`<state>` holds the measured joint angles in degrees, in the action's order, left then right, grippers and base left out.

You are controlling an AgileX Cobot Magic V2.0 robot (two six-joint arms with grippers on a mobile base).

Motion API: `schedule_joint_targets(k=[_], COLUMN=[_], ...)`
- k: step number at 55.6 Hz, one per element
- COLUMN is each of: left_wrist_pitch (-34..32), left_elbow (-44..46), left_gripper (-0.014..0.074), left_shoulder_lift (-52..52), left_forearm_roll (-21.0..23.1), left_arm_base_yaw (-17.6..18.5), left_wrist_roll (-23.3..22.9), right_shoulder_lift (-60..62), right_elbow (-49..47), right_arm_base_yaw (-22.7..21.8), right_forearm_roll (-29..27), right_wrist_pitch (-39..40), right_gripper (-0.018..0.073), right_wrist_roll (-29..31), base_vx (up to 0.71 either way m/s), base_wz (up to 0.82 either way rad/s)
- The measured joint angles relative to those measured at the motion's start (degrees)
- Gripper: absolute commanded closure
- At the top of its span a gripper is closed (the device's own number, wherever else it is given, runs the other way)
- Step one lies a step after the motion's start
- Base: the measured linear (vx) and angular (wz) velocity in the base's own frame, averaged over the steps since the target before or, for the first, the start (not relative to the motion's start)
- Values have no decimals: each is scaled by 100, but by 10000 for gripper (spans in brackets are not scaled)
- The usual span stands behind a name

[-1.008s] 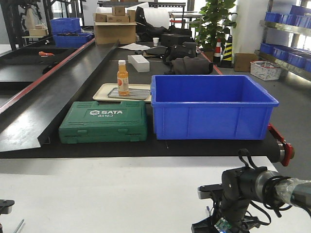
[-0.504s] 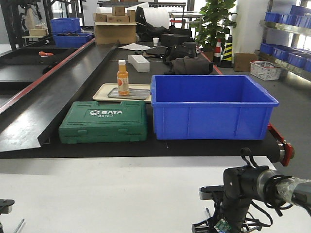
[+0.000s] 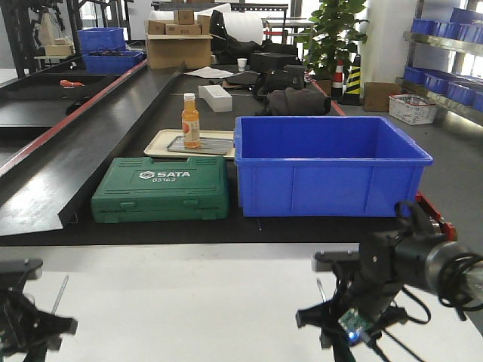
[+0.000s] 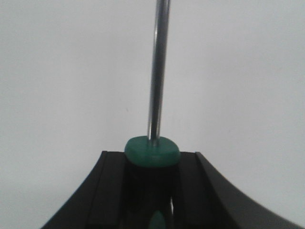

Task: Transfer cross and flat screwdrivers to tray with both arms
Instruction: 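Lift both screwdrivers upright off the table, then hold both screwdrivers raised while the base turns away from the table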

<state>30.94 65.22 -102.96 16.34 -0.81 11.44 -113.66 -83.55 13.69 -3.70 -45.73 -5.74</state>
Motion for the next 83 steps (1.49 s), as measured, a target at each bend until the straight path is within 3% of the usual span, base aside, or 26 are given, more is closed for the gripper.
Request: schedule_joint_targets(k=[16,27,39,83], left_wrist_pitch=[-721,-826,-802,-483], left_elbow=[33,505,955,981], left_gripper=[596,596,596,596], left_shoulder_lift=[1854,2626,2781,2788], left_forearm_roll=[236,247,247,247], left_arm_base_yaw=[712,808,808,808], left_wrist_roll=[0,-11,-11,-11], right_shoulder_lift=[1702,2557,3108,3213], right_elbow=[0,0,7,18], right_arm_base_yaw=[0,0,0,0], right_forearm_roll=[0,0,6,15], right_wrist_pitch=[517,926,1121,1186], right_gripper=[568,568,568,567], right_wrist_roll=[243,574,574,574], base_vx=[0,0,0,0], base_wz=[0,0,0,0])
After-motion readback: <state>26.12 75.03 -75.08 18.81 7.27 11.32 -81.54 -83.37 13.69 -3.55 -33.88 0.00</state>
